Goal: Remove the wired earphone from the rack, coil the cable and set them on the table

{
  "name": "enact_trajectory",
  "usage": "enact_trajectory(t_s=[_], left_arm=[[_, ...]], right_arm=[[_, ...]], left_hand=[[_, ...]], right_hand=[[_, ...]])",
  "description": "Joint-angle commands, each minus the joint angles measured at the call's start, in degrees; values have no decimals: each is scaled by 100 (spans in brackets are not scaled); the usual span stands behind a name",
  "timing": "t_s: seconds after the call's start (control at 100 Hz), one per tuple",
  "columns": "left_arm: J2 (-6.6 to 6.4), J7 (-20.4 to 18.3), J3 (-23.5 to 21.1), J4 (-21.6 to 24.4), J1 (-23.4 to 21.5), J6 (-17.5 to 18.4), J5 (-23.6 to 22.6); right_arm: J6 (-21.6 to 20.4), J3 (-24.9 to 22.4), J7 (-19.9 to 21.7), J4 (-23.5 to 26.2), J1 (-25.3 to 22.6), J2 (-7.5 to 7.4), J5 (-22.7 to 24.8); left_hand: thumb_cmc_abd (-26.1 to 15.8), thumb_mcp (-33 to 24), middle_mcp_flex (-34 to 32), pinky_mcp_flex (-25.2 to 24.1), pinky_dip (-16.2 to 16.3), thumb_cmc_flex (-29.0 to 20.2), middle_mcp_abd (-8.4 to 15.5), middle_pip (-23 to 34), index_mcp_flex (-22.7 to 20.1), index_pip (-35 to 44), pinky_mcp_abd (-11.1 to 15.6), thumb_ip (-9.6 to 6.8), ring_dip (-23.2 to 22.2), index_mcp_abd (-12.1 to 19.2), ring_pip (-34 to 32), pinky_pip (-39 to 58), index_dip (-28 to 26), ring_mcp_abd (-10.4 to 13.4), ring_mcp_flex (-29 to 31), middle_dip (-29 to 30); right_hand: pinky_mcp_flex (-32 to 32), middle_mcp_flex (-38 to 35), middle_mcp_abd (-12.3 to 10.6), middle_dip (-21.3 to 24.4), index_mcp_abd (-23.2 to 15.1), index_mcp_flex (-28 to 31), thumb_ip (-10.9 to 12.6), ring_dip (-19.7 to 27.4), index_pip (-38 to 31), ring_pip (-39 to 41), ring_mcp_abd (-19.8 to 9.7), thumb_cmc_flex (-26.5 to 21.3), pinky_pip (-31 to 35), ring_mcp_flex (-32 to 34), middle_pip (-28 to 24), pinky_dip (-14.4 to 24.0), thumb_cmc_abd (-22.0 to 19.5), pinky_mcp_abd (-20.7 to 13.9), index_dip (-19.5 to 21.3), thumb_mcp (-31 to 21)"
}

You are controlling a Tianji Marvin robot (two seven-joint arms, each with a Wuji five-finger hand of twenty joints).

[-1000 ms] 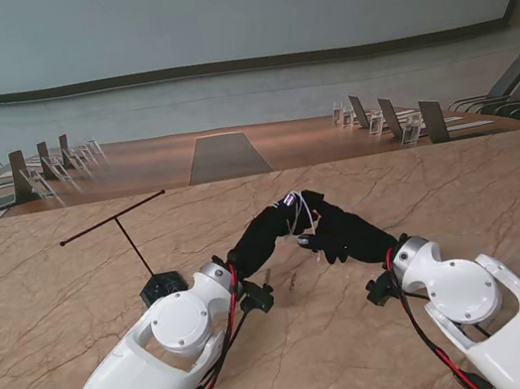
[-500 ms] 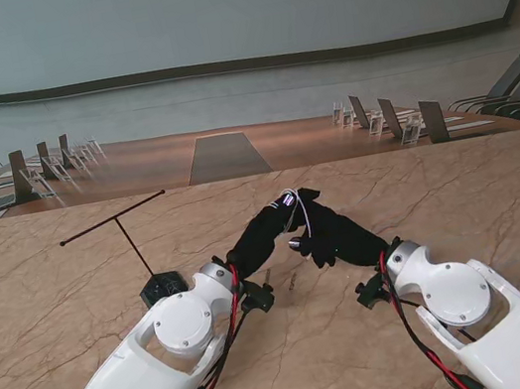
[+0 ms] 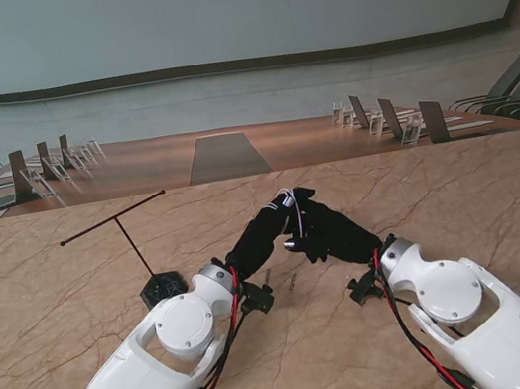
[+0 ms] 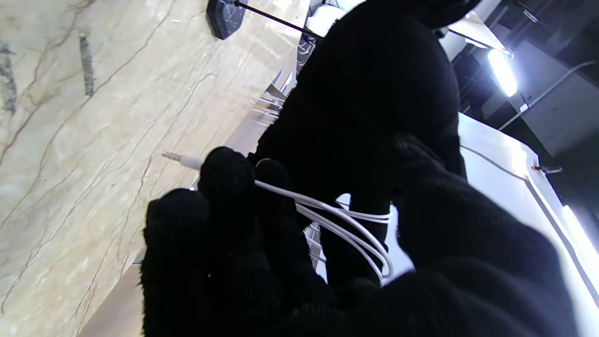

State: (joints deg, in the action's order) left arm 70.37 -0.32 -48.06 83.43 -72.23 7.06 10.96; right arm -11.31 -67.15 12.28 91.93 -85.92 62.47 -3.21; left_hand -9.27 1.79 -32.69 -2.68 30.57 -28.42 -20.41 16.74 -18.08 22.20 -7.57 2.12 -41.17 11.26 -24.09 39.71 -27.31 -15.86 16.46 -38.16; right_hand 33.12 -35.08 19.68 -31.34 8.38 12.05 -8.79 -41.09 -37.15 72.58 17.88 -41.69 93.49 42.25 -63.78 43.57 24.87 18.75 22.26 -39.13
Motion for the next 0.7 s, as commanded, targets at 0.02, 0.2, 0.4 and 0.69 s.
enact_trajectory(t_s=[0.02,0.2,0.4,0.69], left_arm=[[73,-169,91,111,-85,-20,-46],[-33,-424,2,249,-195,-42,-33],[-95,-640,-25,259,-196,-58,13],[-101,-659,-32,217,-187,7,11]], right_arm=[[-28,185,49,107,73,182,-32],[82,99,177,-15,127,160,-16],[6,-36,506,-67,98,87,-124],[-65,-238,476,-48,-79,113,-381]], left_hand=[[117,59,349,-130,75,65,734,-105,-578,252,-451,83,148,-1630,192,-260,9,142,-159,142],[114,48,-207,125,-143,76,714,-505,-814,-75,-497,71,865,-1866,647,-488,268,84,257,891],[96,49,-492,465,-520,66,730,-685,-1147,-300,-241,57,1385,-1992,816,-381,526,45,428,1415],[111,46,-822,649,-586,77,598,-450,-1510,-120,-522,41,1360,-1964,354,405,441,-228,706,1376]], right_hand=[[204,-60,-44,-90,-3094,1878,-126,-94,-3177,372,354,-265,388,155,-168,117,194,-683,823,-204],[172,-72,-21,-71,-3265,1823,129,-87,-3297,362,407,-178,375,127,-156,110,205,-647,1156,-368],[233,-280,-49,-18,-3408,2308,86,-58,-2944,387,428,-94,384,206,-48,130,488,-568,1205,-659],[386,-412,-82,-28,-3223,1906,-117,-5,-2596,469,430,-236,471,337,17,76,544,-533,366,-727]])
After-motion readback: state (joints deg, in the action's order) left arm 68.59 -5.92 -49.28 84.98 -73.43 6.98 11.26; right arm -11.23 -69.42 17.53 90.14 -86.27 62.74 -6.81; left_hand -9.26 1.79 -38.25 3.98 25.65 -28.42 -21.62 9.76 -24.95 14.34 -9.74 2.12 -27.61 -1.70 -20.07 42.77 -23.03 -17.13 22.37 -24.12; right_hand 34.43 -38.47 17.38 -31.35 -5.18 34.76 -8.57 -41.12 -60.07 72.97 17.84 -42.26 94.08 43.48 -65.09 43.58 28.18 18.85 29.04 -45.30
